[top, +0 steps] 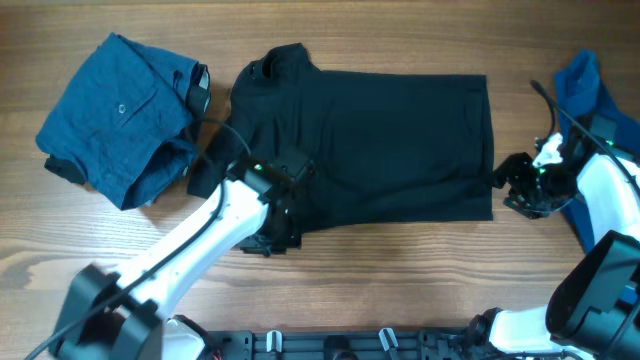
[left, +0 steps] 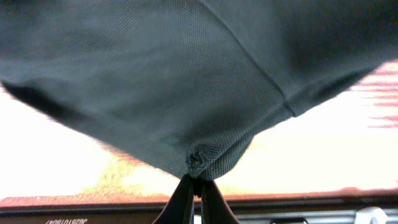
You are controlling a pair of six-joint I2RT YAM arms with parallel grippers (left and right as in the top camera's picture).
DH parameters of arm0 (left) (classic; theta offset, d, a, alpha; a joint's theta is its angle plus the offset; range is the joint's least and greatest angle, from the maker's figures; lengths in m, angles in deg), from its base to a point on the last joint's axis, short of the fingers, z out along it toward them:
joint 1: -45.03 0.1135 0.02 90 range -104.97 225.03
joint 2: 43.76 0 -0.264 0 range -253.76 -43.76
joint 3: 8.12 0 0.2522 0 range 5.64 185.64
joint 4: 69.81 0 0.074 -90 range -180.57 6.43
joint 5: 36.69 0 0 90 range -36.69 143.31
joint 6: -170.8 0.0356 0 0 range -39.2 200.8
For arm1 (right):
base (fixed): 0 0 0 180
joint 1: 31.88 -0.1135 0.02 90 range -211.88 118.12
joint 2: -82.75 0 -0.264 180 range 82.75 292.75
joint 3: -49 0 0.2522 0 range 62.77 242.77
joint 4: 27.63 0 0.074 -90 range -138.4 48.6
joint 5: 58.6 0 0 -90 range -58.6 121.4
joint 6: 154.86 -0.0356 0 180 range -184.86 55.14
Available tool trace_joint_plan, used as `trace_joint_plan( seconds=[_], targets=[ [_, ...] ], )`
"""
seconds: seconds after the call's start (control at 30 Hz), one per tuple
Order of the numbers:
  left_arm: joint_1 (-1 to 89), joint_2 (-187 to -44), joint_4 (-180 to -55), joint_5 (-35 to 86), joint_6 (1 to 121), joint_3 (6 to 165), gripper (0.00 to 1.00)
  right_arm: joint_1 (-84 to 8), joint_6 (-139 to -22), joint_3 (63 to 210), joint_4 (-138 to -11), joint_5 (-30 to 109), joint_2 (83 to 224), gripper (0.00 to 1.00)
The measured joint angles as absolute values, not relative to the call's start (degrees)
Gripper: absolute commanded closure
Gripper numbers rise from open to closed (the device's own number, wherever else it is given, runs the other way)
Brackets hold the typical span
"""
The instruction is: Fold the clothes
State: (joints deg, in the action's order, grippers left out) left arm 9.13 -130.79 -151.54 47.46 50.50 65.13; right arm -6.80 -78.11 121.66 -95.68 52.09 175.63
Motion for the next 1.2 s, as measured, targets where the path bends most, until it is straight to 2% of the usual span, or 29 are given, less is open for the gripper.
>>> trace_joint_plan(
  seconds=[0.17, 0.23, 0.37, 0.43, 0.5, 0.63, 0.67, 0.7, 1.0, 1.07, 1.13, 1.17, 1.2],
  targets=[
    [9.1, -128.2, -151.8, 47.5, 50.5, 65.2, 0.96, -6.6, -77.3, 119.5, -95.5, 52.0, 175.5, 0.71],
    [9.1, -128.2, -152.0, 47.5, 50.5, 65.2, 0.96, -6.6, -76.9, 116.7, -91.8, 52.7, 175.3, 0.70],
    [9.1, -128.2, -152.4, 47.5, 50.5, 65.2, 0.96, -6.6, -75.2, 110.3, -83.7, 56.5, 175.3, 0.57],
    [9.2, -128.2, -152.1, 47.5, 50.5, 65.2, 0.96, -6.6, -73.7, 108.1, -78.4, 59.5, 175.3, 0.57],
    [9.1, -128.2, -151.6, 47.7, 50.5, 65.2, 0.96, -6.6, -72.0, 107.7, -75.2, 63.2, 175.3, 0.66],
    [9.1, -128.2, -150.6, 47.9, 50.5, 65.2, 0.96, -6.6, -70.8, 107.6, -73.5, 65.5, 175.3, 0.67],
    [9.1, -128.2, -150.5, 47.9, 50.5, 65.2, 0.96, -6.6, -70.7, 107.6, -73.5, 65.9, 175.3, 0.54],
    [9.1, -128.2, -150.4, 47.9, 50.5, 65.2, 0.96, -6.6, -70.7, 107.6, -73.5, 65.9, 175.3, 0.47],
    [9.1, -128.2, -150.2, 47.9, 50.5, 65.2, 0.96, -6.6, -70.3, 107.4, -69.6, 63.5, 175.3, 0.45],
    [9.1, -128.2, -149.7, 47.9, 50.5, 65.2, 0.96, -6.6, -70.1, 107.1, -68.7, 63.4, 175.3, 0.49],
    [9.1, -128.2, -149.5, 47.9, 50.5, 65.2, 0.96, -6.6, -70.1, 106.6, -68.4, 63.6, 175.3, 0.58],
    [9.1, -128.2, -149.5, 47.9, 50.5, 65.2, 0.96, -6.7, -70.1, 106.1, -68.3, 63.7, 175.3, 0.69],
    [9.1, -128.2, -149.5, 47.9, 50.5, 65.2, 0.96, -6.9, -69.9, 105.3, -68.3, 64.0, 175.3, 0.86]
  ],
)
